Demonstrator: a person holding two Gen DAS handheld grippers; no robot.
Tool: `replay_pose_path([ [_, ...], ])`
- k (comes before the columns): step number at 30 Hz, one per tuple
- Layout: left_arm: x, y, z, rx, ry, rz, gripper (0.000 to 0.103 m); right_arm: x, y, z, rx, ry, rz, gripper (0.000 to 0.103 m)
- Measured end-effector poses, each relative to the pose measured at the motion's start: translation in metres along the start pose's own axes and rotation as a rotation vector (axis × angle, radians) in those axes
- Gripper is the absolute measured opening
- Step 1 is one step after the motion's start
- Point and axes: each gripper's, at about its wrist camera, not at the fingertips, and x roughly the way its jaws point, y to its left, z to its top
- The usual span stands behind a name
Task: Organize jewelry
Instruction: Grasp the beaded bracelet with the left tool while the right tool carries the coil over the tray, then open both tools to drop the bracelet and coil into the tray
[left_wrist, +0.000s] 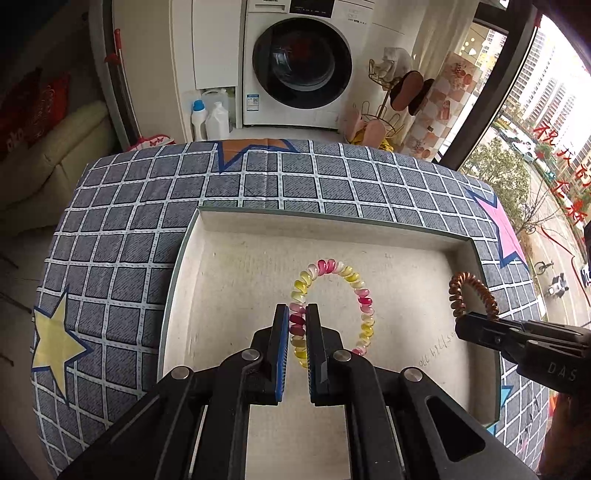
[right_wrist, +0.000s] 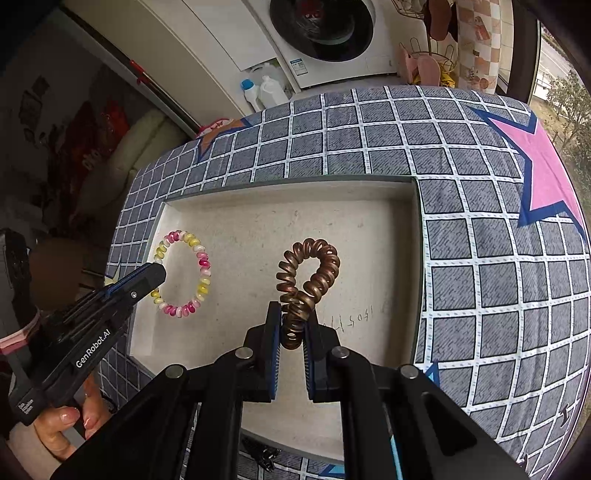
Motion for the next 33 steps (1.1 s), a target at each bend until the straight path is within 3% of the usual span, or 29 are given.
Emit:
replay_pose_path([
  [15, 0.042, -0.006, -0.01, 0.068, 0.088, 0.124, 0.021, 0.046, -0.013, 0.01, -0.004, 0.092, -0.026, 0.014],
  [18, 0.042, -0.007, -0.011, 0.079, 0.092, 0.151, 0.021, 0.045, -0.011, 0.007, -0.005, 0.098, -0.009, 0.024],
  [20, 0.039, -0.007, -0.011, 0.074, 0.083, 0.152, 0.021, 0.042, -0.01, 0.006, 0.0, 0.092, -0.003, 0.047],
  [23, 0.033, -0.008, -0.012, 0.075, 0.068, 0.152, 0.021, 0.04, -0.009, 0.005, 0.01, 0.083, -0.009, 0.055],
  [24, 0.031, -0.008, -0.013, 0.078, 0.064, 0.152, 0.024, 0.039, -0.01, 0.004, 0.017, 0.083, -0.005, 0.055],
  [25, 0.03, -0.008, -0.013, 0.079, 0.062, 0.153, 0.059, 0.039, -0.01, 0.004, 0.025, 0.081, -0.001, 0.055],
  [26, 0.026, -0.008, -0.014, 0.071, 0.055, 0.162, 0.103, 0.037, -0.011, 0.003, 0.035, 0.078, 0.004, 0.055],
  [28, 0.013, -0.006, -0.014, 0.057, -0.006, 0.168, 0.103, 0.032, -0.013, 0.002, 0.053, 0.067, 0.012, 0.055],
  [33, -0.003, -0.006, -0.015, 0.058, -0.008, 0.176, 0.103, 0.015, -0.014, -0.002, 0.087, 0.034, 0.039, 0.061],
])
